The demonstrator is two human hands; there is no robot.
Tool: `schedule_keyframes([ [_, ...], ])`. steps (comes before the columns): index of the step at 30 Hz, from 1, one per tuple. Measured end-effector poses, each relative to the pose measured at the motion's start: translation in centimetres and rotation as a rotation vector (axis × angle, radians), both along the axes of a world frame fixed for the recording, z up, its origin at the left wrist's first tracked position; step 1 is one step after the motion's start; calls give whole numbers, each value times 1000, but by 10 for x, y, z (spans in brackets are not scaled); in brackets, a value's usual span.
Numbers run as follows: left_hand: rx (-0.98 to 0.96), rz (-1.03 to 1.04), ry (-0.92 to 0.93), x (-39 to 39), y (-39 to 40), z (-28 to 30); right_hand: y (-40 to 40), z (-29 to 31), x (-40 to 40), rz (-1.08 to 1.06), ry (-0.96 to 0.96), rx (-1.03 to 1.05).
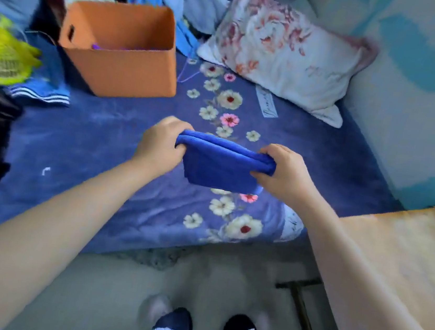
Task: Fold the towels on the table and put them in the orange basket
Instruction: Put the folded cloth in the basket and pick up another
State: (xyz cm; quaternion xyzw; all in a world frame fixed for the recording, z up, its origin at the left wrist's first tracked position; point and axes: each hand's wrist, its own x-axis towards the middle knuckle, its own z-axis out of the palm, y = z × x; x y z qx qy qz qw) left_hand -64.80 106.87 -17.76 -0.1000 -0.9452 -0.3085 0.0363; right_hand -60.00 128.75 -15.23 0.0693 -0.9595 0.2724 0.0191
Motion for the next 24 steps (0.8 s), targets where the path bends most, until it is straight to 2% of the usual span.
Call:
schedule_keyframes([
  [6, 87, 219, 75, -5, -133, 31, -124, 29, -35, 217, -13, -62],
  [11, 159, 344, 107, -20, -190, 47, -185, 40, -82, 371, -119, 13],
  [18, 309, 450, 17, -79, -222, 41, -221, 34, -171, 315, -121, -63],
  [24, 440, 536, -85, -187, -231, 40, -236, 23, -286, 248, -221, -164],
])
